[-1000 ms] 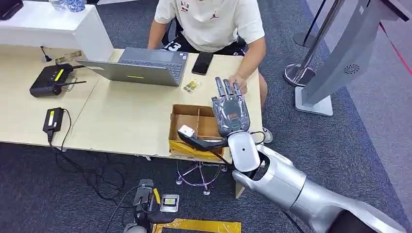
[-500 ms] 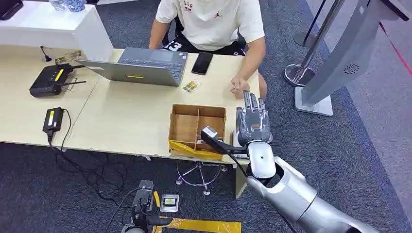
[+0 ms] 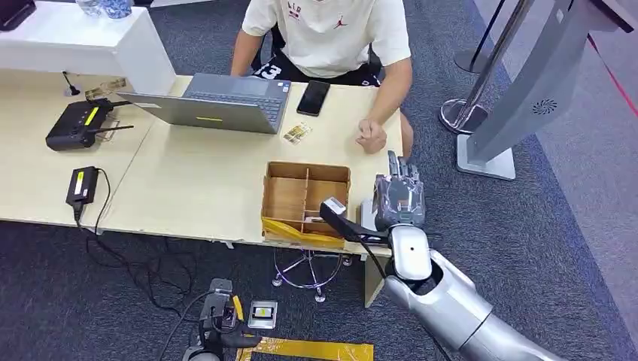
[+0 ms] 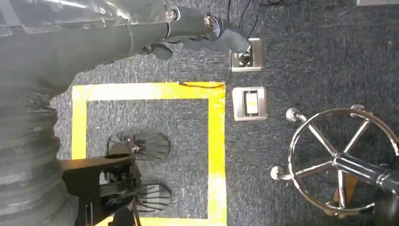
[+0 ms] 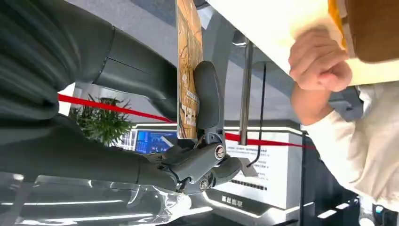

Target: Pass the card to the sensor for recognition and then transmit it.

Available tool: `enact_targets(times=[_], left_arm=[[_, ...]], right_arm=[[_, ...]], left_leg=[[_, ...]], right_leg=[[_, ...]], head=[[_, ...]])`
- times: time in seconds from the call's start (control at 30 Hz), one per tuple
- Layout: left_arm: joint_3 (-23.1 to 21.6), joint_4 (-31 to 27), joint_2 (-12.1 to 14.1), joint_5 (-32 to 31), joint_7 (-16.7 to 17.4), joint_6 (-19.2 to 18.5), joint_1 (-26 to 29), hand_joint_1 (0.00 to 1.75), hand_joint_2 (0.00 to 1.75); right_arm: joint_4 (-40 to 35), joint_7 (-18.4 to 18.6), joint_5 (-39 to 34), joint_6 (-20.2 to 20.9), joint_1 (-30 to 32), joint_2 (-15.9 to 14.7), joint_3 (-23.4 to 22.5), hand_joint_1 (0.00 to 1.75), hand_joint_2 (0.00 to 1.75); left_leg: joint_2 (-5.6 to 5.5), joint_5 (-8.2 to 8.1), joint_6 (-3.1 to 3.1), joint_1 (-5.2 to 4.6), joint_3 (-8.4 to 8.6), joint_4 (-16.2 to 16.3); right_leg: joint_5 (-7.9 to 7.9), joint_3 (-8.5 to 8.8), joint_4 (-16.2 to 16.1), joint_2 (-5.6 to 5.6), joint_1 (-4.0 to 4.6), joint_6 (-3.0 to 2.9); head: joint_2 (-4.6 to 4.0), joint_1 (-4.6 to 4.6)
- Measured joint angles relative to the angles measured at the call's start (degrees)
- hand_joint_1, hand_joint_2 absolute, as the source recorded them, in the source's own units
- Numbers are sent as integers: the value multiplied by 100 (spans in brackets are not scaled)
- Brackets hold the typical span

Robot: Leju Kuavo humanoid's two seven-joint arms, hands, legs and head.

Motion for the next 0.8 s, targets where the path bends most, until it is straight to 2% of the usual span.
enact_targets(times=[0.53,0.8], left_arm=[[313,-2,-13,-223,0,0,39,0,175],[409,-7,-13,-332,0,0,80,0,175]], right_arm=[[289,-52,-144,173,204,374,-4,175,175],[457,-50,-186,234,310,413,-4,175,175]], left_leg=[[0,0,0,0,-1,0],[0,-1,-1,0,-1,0]], right_leg=[[0,-2,0,-1,0,0],[0,-3,0,0,0,0]], head=[[0,-2],[0,0]])
